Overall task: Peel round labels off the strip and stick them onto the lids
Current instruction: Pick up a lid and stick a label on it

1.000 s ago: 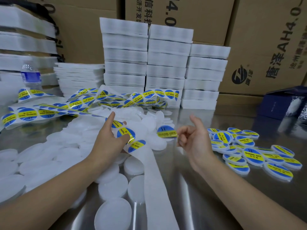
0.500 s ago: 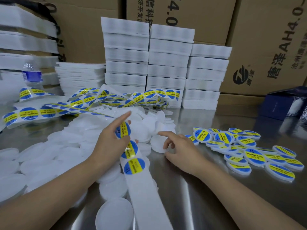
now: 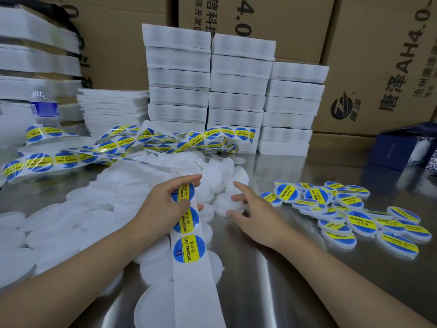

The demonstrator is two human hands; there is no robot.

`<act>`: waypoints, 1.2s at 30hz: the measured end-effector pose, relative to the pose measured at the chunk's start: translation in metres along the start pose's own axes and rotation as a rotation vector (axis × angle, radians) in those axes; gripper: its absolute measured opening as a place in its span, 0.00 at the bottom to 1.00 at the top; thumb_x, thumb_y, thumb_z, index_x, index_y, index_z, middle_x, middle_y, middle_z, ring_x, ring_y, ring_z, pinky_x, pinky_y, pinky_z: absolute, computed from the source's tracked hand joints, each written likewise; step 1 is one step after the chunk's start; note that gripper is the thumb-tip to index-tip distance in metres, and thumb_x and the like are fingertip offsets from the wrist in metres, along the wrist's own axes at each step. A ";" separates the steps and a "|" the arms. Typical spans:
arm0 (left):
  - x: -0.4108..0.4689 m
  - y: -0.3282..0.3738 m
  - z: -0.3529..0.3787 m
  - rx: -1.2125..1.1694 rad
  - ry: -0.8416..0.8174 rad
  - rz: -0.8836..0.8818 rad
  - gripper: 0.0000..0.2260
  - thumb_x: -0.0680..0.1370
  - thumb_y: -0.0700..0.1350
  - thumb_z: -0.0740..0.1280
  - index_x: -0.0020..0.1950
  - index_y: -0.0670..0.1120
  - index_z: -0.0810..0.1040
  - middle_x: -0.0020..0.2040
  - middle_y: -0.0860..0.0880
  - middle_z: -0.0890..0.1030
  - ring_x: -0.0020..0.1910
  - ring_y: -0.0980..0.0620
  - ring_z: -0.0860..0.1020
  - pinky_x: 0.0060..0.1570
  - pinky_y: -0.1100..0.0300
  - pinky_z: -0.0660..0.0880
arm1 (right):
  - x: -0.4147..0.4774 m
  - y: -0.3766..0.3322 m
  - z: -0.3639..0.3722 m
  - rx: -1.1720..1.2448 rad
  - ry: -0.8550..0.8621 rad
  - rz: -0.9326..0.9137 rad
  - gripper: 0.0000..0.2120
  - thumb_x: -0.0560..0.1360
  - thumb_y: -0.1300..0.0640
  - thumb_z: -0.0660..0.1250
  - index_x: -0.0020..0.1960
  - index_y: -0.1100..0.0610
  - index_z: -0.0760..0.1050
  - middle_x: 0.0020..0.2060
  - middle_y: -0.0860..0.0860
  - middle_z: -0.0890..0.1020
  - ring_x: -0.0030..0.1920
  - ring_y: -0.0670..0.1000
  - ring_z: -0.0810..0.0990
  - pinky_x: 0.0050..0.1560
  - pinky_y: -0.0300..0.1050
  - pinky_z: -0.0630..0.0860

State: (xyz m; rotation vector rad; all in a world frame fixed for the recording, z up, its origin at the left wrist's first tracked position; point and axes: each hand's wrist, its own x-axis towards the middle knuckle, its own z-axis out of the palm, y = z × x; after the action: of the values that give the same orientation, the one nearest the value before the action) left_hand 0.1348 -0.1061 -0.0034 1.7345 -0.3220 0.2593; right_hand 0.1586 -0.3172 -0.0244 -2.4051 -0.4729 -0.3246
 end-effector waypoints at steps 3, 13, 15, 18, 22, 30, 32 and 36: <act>0.002 -0.002 -0.001 0.034 0.002 -0.012 0.31 0.73 0.25 0.58 0.53 0.62 0.79 0.57 0.58 0.81 0.48 0.53 0.84 0.50 0.55 0.81 | 0.000 -0.001 0.001 0.032 -0.009 0.007 0.31 0.74 0.52 0.68 0.72 0.42 0.58 0.55 0.38 0.76 0.49 0.44 0.76 0.46 0.32 0.68; 0.002 -0.004 -0.002 0.052 -0.007 -0.024 0.33 0.73 0.25 0.57 0.53 0.64 0.79 0.57 0.56 0.81 0.54 0.47 0.82 0.57 0.45 0.77 | 0.002 -0.002 0.003 0.106 0.113 -0.020 0.27 0.72 0.62 0.67 0.67 0.44 0.67 0.36 0.35 0.79 0.36 0.39 0.74 0.43 0.35 0.69; 0.002 -0.004 -0.002 0.058 -0.008 -0.022 0.32 0.73 0.25 0.57 0.53 0.64 0.79 0.57 0.57 0.81 0.54 0.47 0.81 0.57 0.45 0.77 | 0.001 -0.006 0.003 0.046 0.116 -0.072 0.26 0.72 0.63 0.66 0.67 0.46 0.68 0.35 0.35 0.78 0.46 0.45 0.72 0.51 0.40 0.68; 0.001 -0.003 -0.001 0.072 0.005 -0.002 0.32 0.73 0.25 0.57 0.51 0.64 0.80 0.55 0.59 0.82 0.53 0.55 0.81 0.55 0.55 0.79 | 0.001 -0.012 0.001 0.099 0.159 -0.098 0.26 0.72 0.65 0.66 0.64 0.43 0.68 0.35 0.37 0.78 0.45 0.48 0.71 0.52 0.39 0.68; 0.000 -0.003 -0.001 0.032 -0.001 -0.020 0.31 0.74 0.26 0.57 0.47 0.62 0.84 0.57 0.54 0.81 0.46 0.53 0.84 0.51 0.53 0.80 | 0.002 -0.017 -0.005 0.413 0.230 -0.010 0.26 0.71 0.66 0.67 0.60 0.41 0.68 0.33 0.40 0.80 0.34 0.45 0.67 0.40 0.31 0.68; 0.002 -0.005 0.000 0.034 -0.012 -0.027 0.28 0.75 0.26 0.58 0.43 0.59 0.84 0.54 0.62 0.82 0.61 0.60 0.76 0.61 0.59 0.74 | 0.002 -0.012 -0.005 0.409 0.141 0.155 0.30 0.71 0.60 0.71 0.69 0.48 0.64 0.38 0.44 0.80 0.34 0.40 0.71 0.39 0.33 0.69; 0.001 -0.004 0.000 0.034 -0.015 -0.030 0.27 0.75 0.26 0.58 0.44 0.57 0.84 0.53 0.62 0.82 0.61 0.61 0.76 0.61 0.60 0.73 | 0.000 -0.013 -0.004 0.350 0.081 0.152 0.38 0.67 0.52 0.76 0.71 0.43 0.59 0.47 0.43 0.79 0.42 0.41 0.73 0.45 0.34 0.70; 0.002 -0.004 0.000 0.042 -0.015 -0.021 0.26 0.75 0.26 0.58 0.45 0.56 0.84 0.56 0.58 0.82 0.61 0.60 0.76 0.62 0.59 0.73 | -0.004 -0.015 0.000 0.117 -0.049 0.122 0.50 0.63 0.44 0.77 0.74 0.39 0.49 0.54 0.42 0.73 0.57 0.47 0.72 0.62 0.47 0.70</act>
State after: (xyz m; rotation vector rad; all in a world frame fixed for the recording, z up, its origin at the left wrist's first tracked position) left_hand 0.1383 -0.1051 -0.0068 1.7805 -0.3110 0.2394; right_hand 0.1492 -0.3071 -0.0175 -2.3199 -0.3543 -0.1797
